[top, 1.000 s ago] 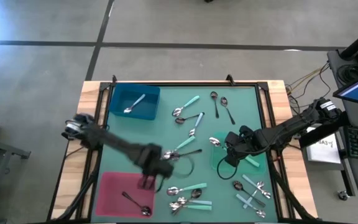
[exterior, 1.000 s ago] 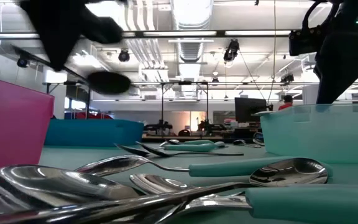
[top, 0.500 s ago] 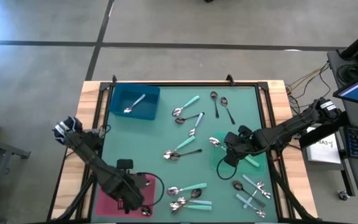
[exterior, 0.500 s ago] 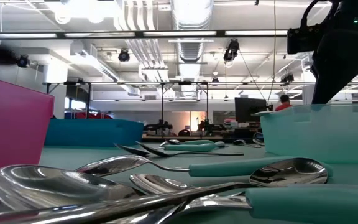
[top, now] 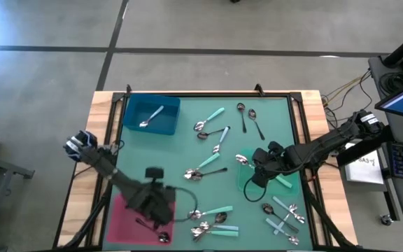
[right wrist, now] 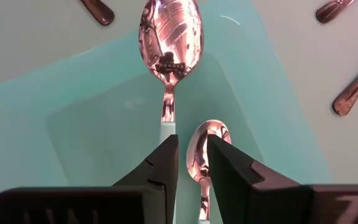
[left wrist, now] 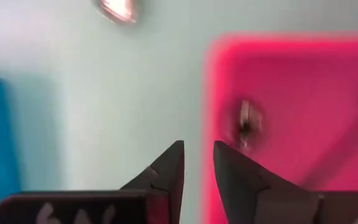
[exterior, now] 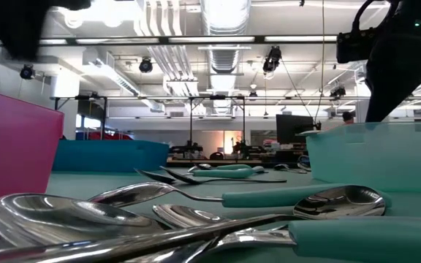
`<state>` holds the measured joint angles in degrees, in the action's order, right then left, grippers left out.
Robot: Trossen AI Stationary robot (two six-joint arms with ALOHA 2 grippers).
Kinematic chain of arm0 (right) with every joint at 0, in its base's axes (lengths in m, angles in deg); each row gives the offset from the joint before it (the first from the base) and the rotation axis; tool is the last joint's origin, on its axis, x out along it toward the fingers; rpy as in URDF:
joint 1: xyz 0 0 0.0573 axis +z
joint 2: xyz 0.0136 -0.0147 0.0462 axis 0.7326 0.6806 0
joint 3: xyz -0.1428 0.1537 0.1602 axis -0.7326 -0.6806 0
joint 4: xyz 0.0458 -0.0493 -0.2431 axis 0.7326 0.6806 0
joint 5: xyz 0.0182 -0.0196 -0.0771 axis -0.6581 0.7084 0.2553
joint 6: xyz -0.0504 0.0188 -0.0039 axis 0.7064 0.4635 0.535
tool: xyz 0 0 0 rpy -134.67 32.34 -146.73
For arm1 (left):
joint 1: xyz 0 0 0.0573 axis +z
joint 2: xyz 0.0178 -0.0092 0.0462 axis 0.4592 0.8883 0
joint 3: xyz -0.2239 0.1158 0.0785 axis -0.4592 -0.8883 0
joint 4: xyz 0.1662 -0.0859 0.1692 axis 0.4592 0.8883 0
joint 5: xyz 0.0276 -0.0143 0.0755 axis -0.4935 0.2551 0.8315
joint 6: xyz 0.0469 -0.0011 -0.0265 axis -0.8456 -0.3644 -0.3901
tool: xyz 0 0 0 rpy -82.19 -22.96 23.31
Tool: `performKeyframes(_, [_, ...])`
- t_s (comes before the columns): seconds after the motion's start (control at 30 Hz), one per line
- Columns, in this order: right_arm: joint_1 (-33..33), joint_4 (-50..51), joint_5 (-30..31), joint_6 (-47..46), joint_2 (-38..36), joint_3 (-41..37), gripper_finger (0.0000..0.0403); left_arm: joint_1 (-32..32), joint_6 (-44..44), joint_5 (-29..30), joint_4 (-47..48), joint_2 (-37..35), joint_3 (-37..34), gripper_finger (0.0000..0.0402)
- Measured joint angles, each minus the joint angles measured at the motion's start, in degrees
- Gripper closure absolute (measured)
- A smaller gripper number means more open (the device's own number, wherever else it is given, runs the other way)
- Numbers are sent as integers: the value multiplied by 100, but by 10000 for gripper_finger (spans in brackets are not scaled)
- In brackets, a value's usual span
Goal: Sort silverware by color (type)
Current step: Put the green spoon into the green bin
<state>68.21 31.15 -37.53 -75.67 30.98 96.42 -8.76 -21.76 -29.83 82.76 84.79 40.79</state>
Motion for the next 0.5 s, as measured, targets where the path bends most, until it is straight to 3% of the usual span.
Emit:
performKeyframes(0.1, [0, -2, 70, -144, -1, 0, 325, 574, -355, 819, -50, 0, 0, 329])
performKeyframes(0.2, [0, -2, 70, -183, -1, 0, 320, 1212, -761, 1017, -479, 0, -2, 329])
performKeyframes(0.33, [-2, -6, 70, -178, 0, 0, 316, 1868, -1610, 717, -1886, 0, -129, 329])
performKeyframes(0.5, [0, -4, 70, -145, 0, 0, 318, 2256, -2426, -6, -3622, 0, -496, 329])
